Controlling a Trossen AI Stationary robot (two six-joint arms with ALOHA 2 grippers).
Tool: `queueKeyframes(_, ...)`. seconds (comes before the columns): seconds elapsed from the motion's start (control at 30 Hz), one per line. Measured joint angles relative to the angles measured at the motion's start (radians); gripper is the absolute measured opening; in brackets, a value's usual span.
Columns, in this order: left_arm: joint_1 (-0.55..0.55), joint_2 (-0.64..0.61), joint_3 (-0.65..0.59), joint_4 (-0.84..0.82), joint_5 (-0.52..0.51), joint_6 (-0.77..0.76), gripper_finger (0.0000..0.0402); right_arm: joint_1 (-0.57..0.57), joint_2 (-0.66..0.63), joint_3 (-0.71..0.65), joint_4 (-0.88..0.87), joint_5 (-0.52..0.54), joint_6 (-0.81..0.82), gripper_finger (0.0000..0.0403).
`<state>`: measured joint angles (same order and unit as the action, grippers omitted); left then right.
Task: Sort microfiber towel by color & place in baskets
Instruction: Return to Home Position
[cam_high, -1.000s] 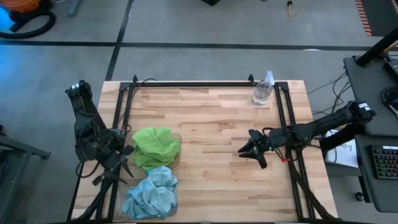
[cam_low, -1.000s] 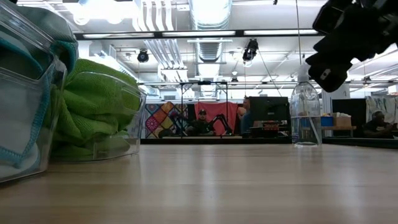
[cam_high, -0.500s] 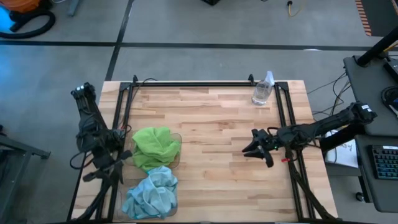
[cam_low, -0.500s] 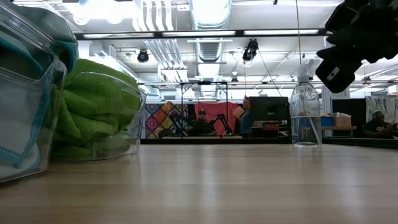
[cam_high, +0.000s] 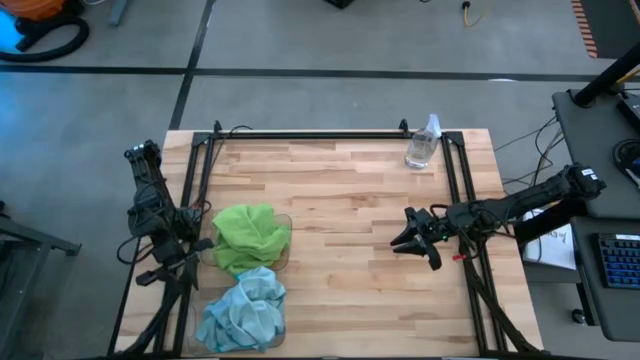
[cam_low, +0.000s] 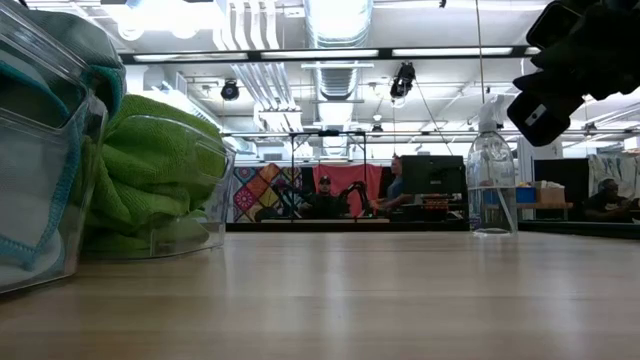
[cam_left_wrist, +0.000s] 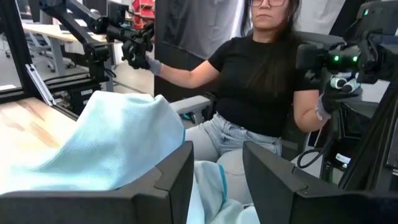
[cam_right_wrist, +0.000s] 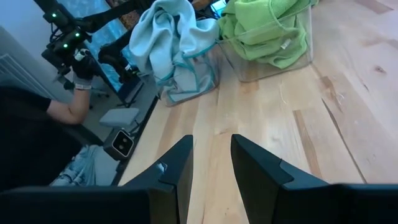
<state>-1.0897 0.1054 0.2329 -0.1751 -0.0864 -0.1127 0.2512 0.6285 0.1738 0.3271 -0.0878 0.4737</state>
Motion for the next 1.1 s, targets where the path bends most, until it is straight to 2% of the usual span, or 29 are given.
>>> queueKeyframes(0.5, 0.0, -0.106, -0.104, 0.028, 0.0, 0.0, 0.0123, 0.0, 0.0, 0.0, -0.008, -0.025, -0.029, 0.0102)
queueKeyframes(0.97, 0.0, -0.106, -0.151, 0.079, 0.0, 0.0, 0.0123, 0.0, 0.003, -0.001, -0.068, -0.025, -0.029, 0.0102)
queueKeyframes(1.1, 0.0, -0.106, -0.151, 0.079, 0.0, 0.0, 0.0123, 0.0, 0.003, -0.001, -0.068, -0.025, 0.038, 0.0102)
